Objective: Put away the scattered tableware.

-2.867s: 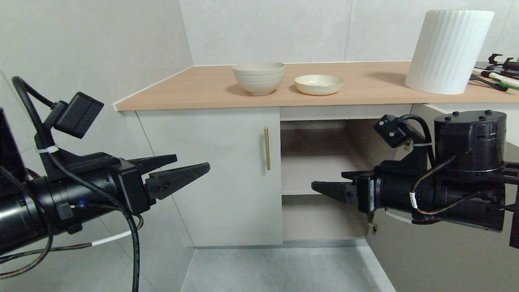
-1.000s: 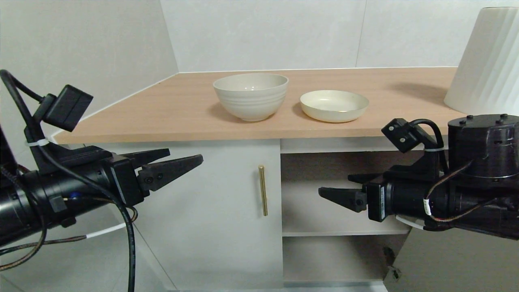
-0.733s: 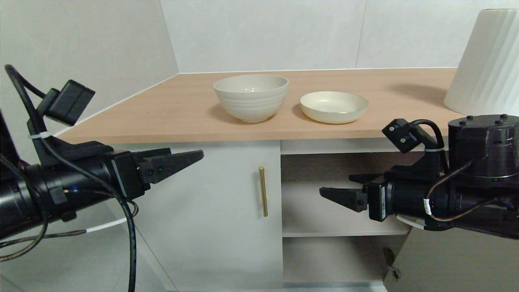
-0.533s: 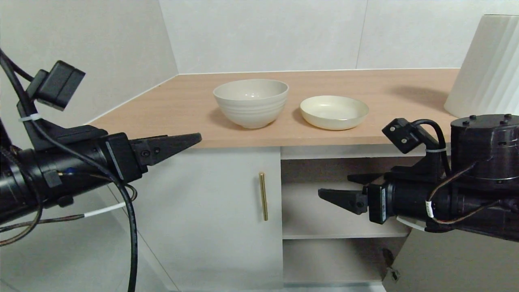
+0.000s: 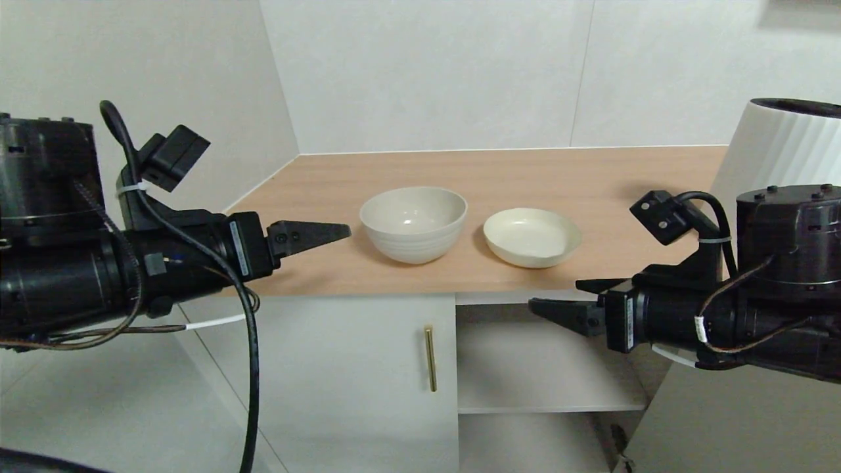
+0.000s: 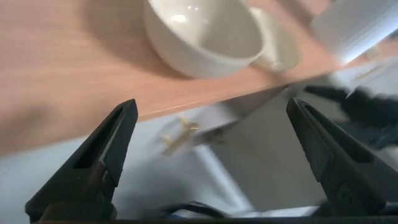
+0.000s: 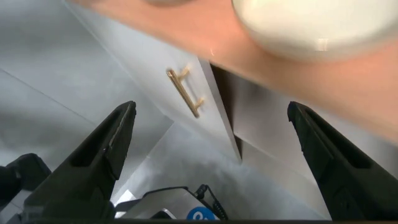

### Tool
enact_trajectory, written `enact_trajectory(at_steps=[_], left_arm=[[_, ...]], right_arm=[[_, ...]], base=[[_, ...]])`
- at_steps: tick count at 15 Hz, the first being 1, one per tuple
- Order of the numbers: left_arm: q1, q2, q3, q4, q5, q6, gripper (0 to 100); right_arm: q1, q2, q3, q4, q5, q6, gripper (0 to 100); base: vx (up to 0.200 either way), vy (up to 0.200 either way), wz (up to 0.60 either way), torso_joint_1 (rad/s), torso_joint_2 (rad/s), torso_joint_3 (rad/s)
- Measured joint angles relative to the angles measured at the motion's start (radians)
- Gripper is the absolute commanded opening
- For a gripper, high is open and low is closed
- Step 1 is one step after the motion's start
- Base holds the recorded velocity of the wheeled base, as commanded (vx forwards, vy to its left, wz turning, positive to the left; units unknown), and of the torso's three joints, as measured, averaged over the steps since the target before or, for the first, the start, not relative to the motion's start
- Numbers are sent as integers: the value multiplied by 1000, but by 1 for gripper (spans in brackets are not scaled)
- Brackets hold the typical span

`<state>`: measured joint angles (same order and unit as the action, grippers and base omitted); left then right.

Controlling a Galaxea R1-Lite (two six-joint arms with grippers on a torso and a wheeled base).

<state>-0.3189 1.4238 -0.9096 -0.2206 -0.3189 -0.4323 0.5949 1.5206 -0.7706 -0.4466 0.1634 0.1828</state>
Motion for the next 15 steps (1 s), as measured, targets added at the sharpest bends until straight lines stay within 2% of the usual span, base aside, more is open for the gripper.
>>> enact_trajectory(at_steps=[2,6,8,13,15], left_arm=[[0,35,-36,13,0,-97,100],[-1,118,-96,14,3,-267,100],[0,159,-117,16,6,-302,100],[0,238,-145,46,41,-318,100],[-1,277,-169,48,65,-364,100]], right_arm=[[-4,1,0,0,0,0,100],[-28,9,-4,-3,2,-4,100],[-41,17,-5,-6,2,-4,100],[-68,53,-20,-32,-2,-31,100],[-70,63,-72,76,-11,-10,100]], base=[[0,0,0,188,-476,-290],[0,0,0,187,-453,-261],[0,0,0,73,-161,-93],[0,0,0,6,-12,-7],[0,0,0,0,0,0]])
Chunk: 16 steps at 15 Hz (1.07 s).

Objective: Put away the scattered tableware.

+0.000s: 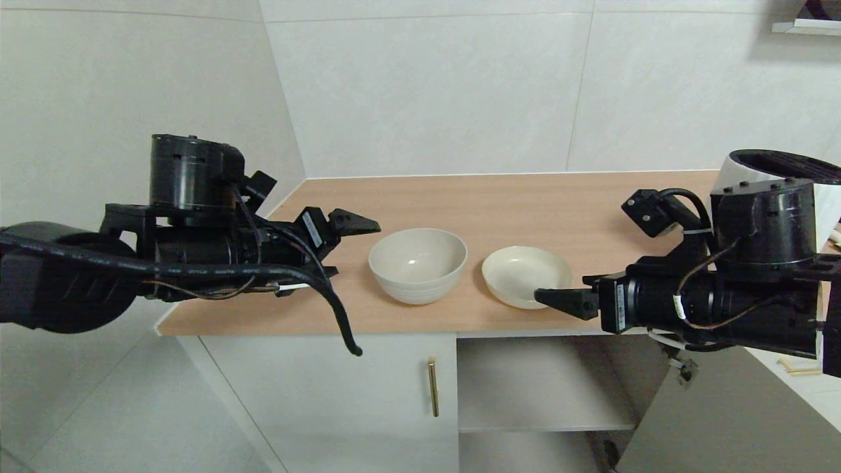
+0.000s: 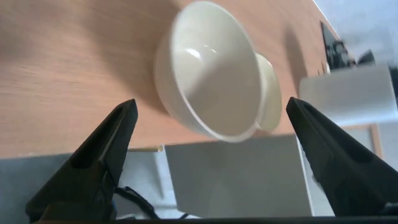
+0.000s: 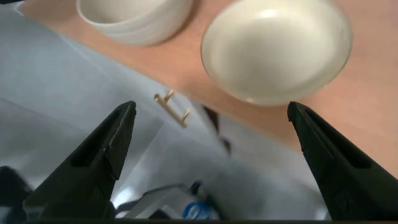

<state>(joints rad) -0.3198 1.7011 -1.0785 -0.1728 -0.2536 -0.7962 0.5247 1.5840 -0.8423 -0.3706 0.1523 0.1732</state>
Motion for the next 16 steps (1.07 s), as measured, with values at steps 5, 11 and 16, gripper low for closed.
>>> enact_trajectory(at_steps=[5,11,16], left_arm=[[-25,81,-18,-5,22,-16,100],[-43,149,-29,-8,28,-34,100],[-47,157,-29,-8,28,-33,0]], right_arm=[[-2,14,-219,311,-66,199,100],[-10,28,-230,282,-66,200,100],[-11,39,-222,268,-68,199,100]], base=[[0,0,0,0,0,0],[0,0,0,0,0,0],[0,0,0,0,0,0]])
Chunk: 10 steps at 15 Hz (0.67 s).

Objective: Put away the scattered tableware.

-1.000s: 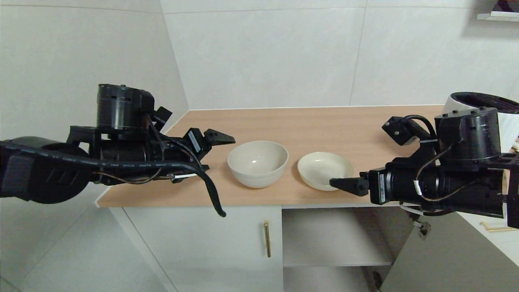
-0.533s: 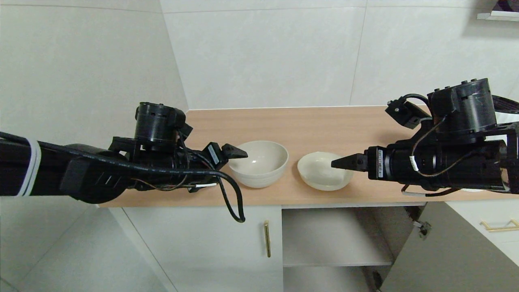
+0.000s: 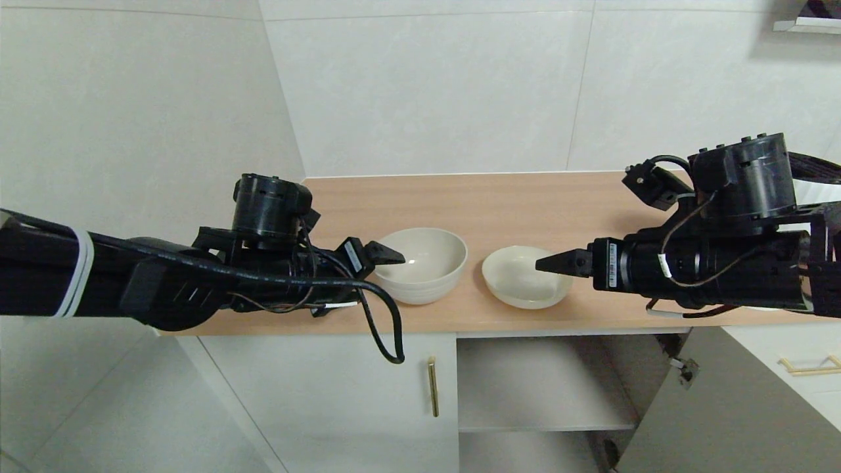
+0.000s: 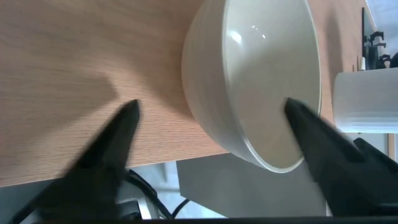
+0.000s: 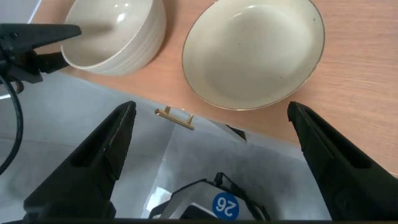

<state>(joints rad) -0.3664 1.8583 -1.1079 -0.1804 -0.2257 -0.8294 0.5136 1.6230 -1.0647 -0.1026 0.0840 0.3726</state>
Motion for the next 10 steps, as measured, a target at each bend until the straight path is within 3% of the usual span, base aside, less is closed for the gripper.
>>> enact_trajectory(at_steps=[7,10], left_arm=[[-1,-11,2,1,0,1,0],[0,-17,3,1,-1,1,0]], right_arm=[[0,27,-23,3,-65,-1,100],[0,78,-62,11,-190,-1,100]], base=[[0,0,0,0,0,0],[0,0,0,0,0,0]])
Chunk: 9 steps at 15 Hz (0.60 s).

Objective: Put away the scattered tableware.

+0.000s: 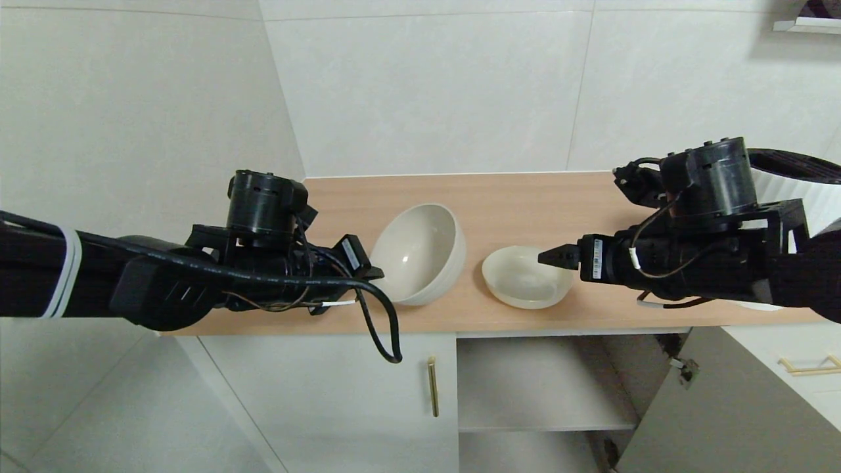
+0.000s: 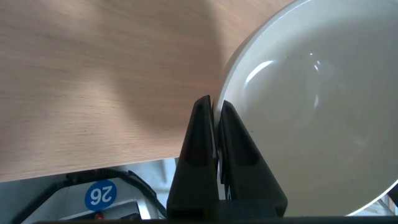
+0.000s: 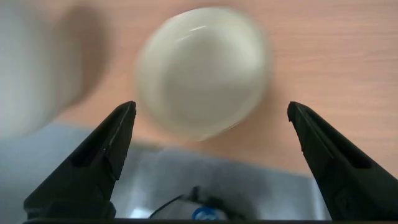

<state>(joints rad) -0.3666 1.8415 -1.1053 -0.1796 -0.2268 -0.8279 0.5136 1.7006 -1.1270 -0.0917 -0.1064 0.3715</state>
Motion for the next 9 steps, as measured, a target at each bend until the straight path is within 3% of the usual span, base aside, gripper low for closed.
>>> enact_trajectory(at_steps=[3,9], left_arm=[[0,-9,2,0,-1,0,0],[-7,-11,4,0,-1,0,0]], right_arm=[[0,78,-38,2,-119,-3,100],[-26,182,-79,0,-178,-4,100]], base=[[0,0,0,0,0,0],[0,0,0,0,0,0]])
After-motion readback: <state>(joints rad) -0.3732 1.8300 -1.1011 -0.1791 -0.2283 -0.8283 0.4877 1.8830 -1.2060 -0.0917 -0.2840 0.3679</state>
